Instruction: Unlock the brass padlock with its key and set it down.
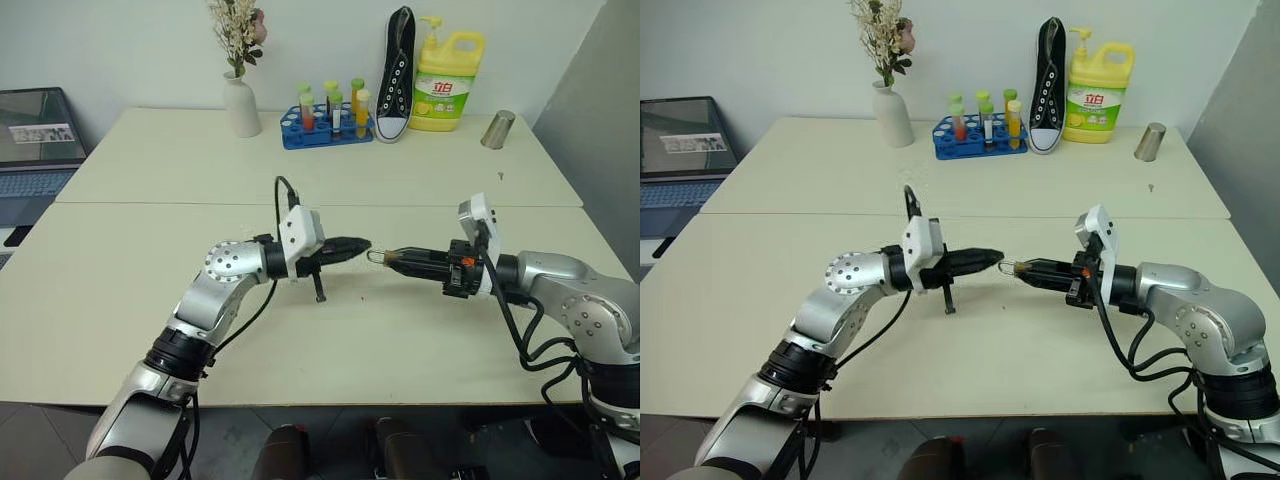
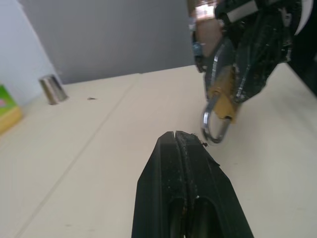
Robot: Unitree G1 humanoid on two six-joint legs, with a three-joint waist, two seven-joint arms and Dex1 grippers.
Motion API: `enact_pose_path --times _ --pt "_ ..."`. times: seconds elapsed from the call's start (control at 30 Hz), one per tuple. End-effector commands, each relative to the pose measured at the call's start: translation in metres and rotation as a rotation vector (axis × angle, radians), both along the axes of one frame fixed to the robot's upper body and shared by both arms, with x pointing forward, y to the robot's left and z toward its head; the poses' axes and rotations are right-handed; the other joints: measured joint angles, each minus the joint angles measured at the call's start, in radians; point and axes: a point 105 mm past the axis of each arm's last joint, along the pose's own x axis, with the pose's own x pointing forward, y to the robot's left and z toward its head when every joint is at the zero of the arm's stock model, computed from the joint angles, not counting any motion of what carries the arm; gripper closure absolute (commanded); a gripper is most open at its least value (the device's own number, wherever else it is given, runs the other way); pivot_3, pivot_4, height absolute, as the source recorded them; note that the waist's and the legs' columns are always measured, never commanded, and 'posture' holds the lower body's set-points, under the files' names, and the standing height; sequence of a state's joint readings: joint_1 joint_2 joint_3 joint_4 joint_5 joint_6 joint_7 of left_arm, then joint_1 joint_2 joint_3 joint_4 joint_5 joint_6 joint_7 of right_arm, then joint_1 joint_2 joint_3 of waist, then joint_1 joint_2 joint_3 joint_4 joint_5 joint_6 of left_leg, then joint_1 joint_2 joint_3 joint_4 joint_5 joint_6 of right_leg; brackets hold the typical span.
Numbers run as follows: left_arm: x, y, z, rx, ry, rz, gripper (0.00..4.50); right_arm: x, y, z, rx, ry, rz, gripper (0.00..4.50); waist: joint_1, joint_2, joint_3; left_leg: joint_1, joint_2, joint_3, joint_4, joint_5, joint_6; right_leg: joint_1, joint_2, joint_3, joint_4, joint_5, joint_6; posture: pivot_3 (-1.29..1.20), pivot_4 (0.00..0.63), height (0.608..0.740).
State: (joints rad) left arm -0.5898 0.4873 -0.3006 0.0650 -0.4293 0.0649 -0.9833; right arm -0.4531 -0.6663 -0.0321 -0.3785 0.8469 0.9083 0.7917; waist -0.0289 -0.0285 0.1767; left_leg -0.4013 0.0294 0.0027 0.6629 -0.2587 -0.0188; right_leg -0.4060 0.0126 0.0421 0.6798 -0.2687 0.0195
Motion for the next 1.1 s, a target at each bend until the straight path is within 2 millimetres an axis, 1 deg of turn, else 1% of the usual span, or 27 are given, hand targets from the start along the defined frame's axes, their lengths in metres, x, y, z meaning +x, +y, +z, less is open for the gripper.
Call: enact_pose_path --times 0.03,0.23,0.37,0.6,0.83,1.1 --pt "-0.009 -0.007 0.012 -0.038 0.005 -0.055 4.50 -0.005 -0.002 0.014 0.021 -0.054 0.002 4.35 0.000 0.000 0.000 0.000 0.000 0.000 0.000 0.000 0.000 0.000 0.000 0.000 0.000 0.000 0.000 0.00 0.150 0.740" --pt "-0.012 -0.009 0.008 -0.019 0.021 -0.073 4.50 -0.003 -0.002 0.014 0.023 -0.054 -0.005 4.35 -0.001 0.000 0.000 0.000 0.000 0.000 0.000 0.000 0.000 0.000 0.000 0.001 0.000 0.000 0.000 0.00 0.150 0.740" --pt "-0.019 -0.003 0.010 -0.013 0.053 -0.090 4.50 -0.002 -0.004 0.012 0.012 -0.048 -0.011 4.35 -0.001 0.000 0.000 0.000 0.000 0.000 0.000 0.000 0.000 0.000 0.000 0.002 0.000 0.000 0.000 0.00 0.150 0.740" --pt "-0.029 0.000 0.024 -0.061 0.128 -0.104 4.50 -0.001 -0.006 0.006 -0.009 -0.040 -0.012 4.35 0.000 0.000 0.000 0.000 0.000 -0.001 0.000 0.000 0.000 0.000 0.000 0.001 0.000 0.000 0.000 0.00 0.150 0.740" --pt "-0.028 -0.002 0.033 -0.096 0.146 -0.098 4.50 -0.002 -0.004 0.003 -0.017 -0.033 0.000 4.35 0.000 0.000 0.000 0.000 0.000 0.000 0.000 0.000 0.000 0.000 0.000 0.001 0.000 0.000 0.000 0.00 0.150 0.740" --pt "-0.022 -0.004 0.033 -0.098 0.137 -0.072 4.50 -0.004 -0.003 0.002 -0.017 -0.030 0.012 4.35 0.000 0.000 0.000 0.000 0.000 0.000 0.000 0.000 0.000 0.000 0.000 0.002 0.000 0.000 0.000 0.00 0.150 0.740"
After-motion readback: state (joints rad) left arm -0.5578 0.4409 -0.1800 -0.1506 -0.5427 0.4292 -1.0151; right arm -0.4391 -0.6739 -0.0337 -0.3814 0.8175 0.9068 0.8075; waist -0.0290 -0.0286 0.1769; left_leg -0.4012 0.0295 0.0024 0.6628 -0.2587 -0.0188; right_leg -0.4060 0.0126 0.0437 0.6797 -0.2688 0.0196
